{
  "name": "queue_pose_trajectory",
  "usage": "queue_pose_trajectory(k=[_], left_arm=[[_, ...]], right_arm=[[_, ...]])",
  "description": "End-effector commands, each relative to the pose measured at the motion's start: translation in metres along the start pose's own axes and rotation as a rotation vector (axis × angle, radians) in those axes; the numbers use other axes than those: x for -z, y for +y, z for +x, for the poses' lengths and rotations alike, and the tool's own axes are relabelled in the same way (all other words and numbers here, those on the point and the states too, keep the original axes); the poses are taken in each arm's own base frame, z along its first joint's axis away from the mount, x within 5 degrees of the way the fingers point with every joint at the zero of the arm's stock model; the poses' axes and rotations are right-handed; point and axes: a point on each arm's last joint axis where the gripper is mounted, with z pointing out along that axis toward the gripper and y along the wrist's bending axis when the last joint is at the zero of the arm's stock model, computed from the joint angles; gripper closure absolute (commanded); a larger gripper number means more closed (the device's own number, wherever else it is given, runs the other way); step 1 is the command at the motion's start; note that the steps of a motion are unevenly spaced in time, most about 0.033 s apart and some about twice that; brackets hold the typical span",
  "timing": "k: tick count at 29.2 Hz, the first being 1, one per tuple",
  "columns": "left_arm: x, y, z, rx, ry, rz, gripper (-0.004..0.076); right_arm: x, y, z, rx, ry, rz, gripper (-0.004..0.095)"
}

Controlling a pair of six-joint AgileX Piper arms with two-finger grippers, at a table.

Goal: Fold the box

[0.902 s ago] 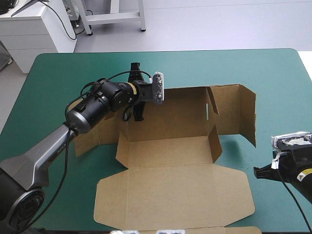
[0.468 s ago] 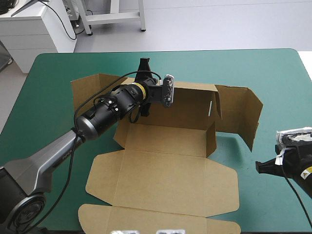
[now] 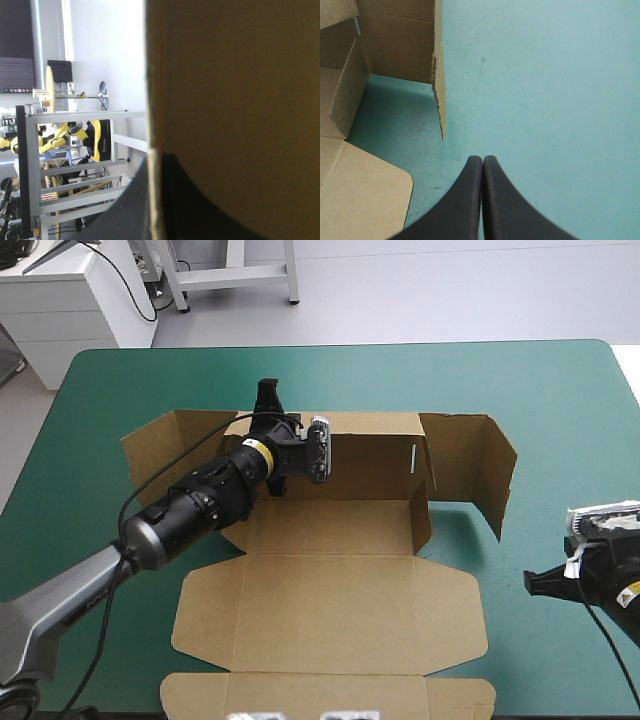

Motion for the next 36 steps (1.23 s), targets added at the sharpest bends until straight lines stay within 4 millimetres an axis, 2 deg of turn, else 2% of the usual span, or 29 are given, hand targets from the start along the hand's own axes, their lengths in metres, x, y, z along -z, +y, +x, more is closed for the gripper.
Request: queue_pose_trajectory(k=[1,5,8,12,15,20,24,30,35,36], left_arm=[[0.025,0.01,-0.004,0.022,-0.107,-0.112,0.0732],[0.022,-0.003,0.002,0.011,-0.082,-0.108,0.0732],[0.024,-0.009,-0.003,0.002,-0.062,-0.139,0.0732],[0.029,-0.012,-0.012,-0.01,-0.027,-0.237,0.0731],[0.03,-0.014,-0.016,0.002,-0.047,-0.227,0.0731],[0.03,-0.013,-0.013,0.029,-0.018,-0.243,0.0731],[0.029,-0.017,-0.007,0.029,0.036,-0.257,0.0731],[0.024,-0.049,0.006,0.016,0.081,-0.179,0.0731],[0.023,-0.054,0.008,0.061,0.08,-0.166,0.0731],[0.023,-0.053,0.008,0.061,0.09,-0.173,0.0731]], right_arm=[[0.007,-0.002,-0.014,-0.003,-0.093,0.014,0.0929],[0.007,-0.001,-0.014,-0.013,-0.097,0.002,0.0929],[0.007,0.001,-0.015,-0.023,-0.1,-0.018,0.0929],[0.007,0.002,-0.015,-0.029,-0.101,-0.025,0.0929],[0.006,0.002,-0.016,-0.031,-0.099,-0.03,0.0929],[0.007,0.005,-0.02,-0.02,-0.11,-0.071,0.0929],[0.012,0.006,-0.03,-0.01,-0.133,-0.085,0.0929],[0.01,0.01,-0.051,0.022,-0.12,-0.161,0.0929],[0.003,0.011,-0.078,0.042,-0.131,-0.219,0.0929],[-0.001,0.009,-0.089,0.043,-0.132,-0.219,0.0929]])
